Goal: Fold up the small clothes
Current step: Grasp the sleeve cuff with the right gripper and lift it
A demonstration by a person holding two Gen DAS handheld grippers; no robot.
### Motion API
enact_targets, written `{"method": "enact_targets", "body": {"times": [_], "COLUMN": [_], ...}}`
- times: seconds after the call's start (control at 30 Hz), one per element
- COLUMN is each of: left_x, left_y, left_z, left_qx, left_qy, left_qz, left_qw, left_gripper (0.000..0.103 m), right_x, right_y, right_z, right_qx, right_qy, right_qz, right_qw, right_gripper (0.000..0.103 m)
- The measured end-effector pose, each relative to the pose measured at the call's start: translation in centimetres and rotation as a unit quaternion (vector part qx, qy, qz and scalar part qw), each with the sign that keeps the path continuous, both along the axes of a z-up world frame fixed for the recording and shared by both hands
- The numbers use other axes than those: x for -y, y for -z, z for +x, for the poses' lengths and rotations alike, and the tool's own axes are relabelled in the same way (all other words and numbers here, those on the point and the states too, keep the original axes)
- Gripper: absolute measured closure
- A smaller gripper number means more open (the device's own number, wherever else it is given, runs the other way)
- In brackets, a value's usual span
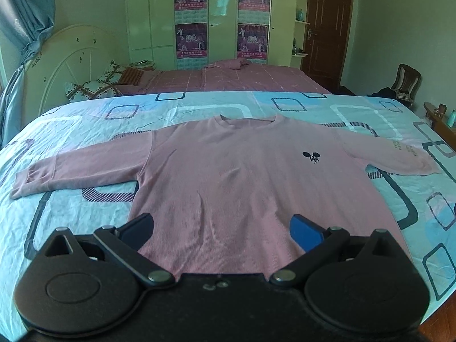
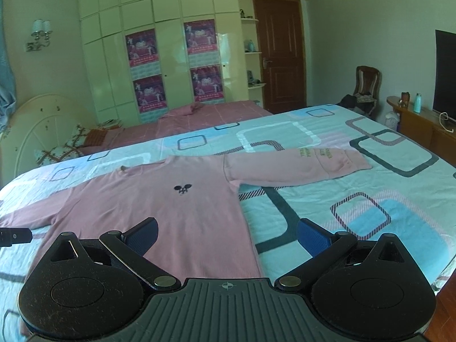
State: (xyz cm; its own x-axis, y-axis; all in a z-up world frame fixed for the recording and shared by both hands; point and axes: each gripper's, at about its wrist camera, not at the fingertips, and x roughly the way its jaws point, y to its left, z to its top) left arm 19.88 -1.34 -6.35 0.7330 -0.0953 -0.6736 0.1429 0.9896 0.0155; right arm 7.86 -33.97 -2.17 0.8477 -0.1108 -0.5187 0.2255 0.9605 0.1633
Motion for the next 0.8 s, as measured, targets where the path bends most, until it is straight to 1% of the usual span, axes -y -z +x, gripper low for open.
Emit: {"method": "enact_targets", "body": {"times": [0.13, 0.27, 0.37, 0.43, 0.6, 0.77, 0.8], "left_x": [-0.2, -0.2, 0.2, 0.8, 2.4, 4.0, 4.6], "left_y": [0.7, 1.5, 2.1, 2.6, 4.2, 5.1, 5.4], "left_z": [3.6, 7.0, 8.8, 10.2, 13.1, 15.6, 16.2], "left_qx": [0.001, 0.006, 0.011, 0.01, -0.006, -0.018, -0.02], "left_qy": [0.013, 0.025, 0.032, 0.032, 0.012, -0.024, -0.028], "left_qz": [0.0, -0.004, -0.016, -0.015, -0.001, -0.016, -0.013], "left_qw": [0.9999, 0.9997, 0.9993, 0.9993, 0.9999, 0.9994, 0.9993], "left_gripper": [0.002, 0.002, 0.002, 0.002, 0.003, 0.005, 0.005], "right_x": [0.1, 1.3, 2.5, 3.4, 6.7, 11.1, 12.1], "right_y": [0.3, 0.7, 1.6, 2.2, 3.9, 6.0, 6.4], "right_z": [3.4, 6.3, 8.3, 9.4, 12.6, 16.0, 16.6], "right_qx": [-0.001, 0.0, -0.009, -0.019, -0.032, -0.045, -0.048], "right_qy": [0.02, 0.034, 0.047, 0.055, 0.062, 0.057, 0.06], "right_qz": [0.006, 0.019, 0.019, 0.015, 0.012, 0.005, 0.005], "right_qw": [1.0, 0.999, 0.999, 0.998, 0.997, 0.997, 0.997], "right_gripper": [0.0, 0.001, 0.001, 0.001, 0.001, 0.001, 0.009]}}
